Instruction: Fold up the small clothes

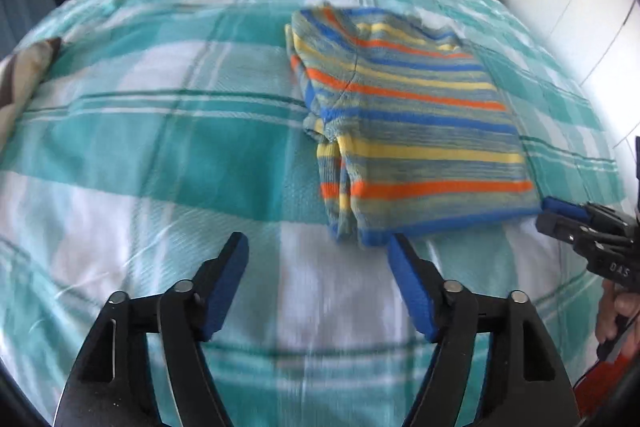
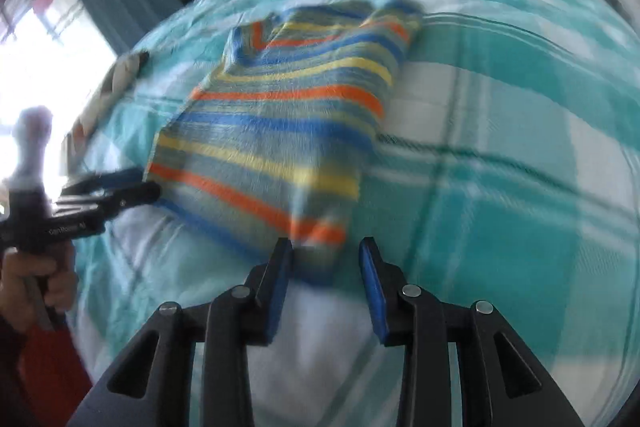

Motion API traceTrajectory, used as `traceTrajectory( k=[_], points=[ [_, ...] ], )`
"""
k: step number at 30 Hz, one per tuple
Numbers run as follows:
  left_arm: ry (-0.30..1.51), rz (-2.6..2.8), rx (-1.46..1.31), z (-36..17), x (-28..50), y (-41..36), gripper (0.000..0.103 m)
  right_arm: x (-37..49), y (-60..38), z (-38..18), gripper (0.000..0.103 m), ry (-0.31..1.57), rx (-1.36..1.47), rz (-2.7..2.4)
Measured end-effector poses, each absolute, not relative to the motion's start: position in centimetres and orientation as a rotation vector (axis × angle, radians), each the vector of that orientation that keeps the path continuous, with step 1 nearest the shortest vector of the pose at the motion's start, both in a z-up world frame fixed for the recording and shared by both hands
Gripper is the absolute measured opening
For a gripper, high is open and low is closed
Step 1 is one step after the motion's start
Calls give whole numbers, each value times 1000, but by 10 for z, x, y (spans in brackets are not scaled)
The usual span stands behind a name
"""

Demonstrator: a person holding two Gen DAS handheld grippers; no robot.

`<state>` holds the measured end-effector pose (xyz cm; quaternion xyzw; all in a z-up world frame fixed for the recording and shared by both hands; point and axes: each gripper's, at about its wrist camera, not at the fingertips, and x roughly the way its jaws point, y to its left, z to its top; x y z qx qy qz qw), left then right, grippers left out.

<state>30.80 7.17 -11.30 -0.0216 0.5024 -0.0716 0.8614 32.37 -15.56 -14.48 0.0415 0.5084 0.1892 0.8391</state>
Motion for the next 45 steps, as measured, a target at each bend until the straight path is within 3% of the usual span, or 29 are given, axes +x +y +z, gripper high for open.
traceTrajectory(
  k=[2, 4, 16, 22, 34, 38, 40, 41, 42, 45],
  points=[
    [1003, -112, -2, -97, 294, 68, 90, 303, -162, -125, 68, 1012, 93, 356],
    [961, -81, 32, -82, 285, 63, 92, 286, -166, -106, 74, 958, 98, 324],
    [918, -53, 82, -52, 265, 53, 92, 260, -167, -79, 74, 910, 126, 319],
    [948, -108, 49, -64, 269, 58, 96, 263, -169, -85, 74, 929, 135, 328],
    [1109, -199, -238, -137, 413, 98, 94, 411, -183, -123, 74, 984, 320, 357],
    [1117, -233, -237, -154, 433, 80, 82, 451, -165, -154, 73, 1044, 372, 376],
    [1112, -265, -266, -157, 436, 74, 50, 461, -151, -171, 61, 1078, 412, 423],
    [1134, -286, -292, -161, 439, 72, 22, 464, -143, -176, 43, 1095, 396, 437],
    [1139, -271, -292, -161, 440, 70, 20, 463, -132, -175, 27, 1092, 313, 398],
    [1074, -260, -206, -136, 430, 58, 18, 451, -117, -150, 21, 1013, 220, 374]
  ],
)
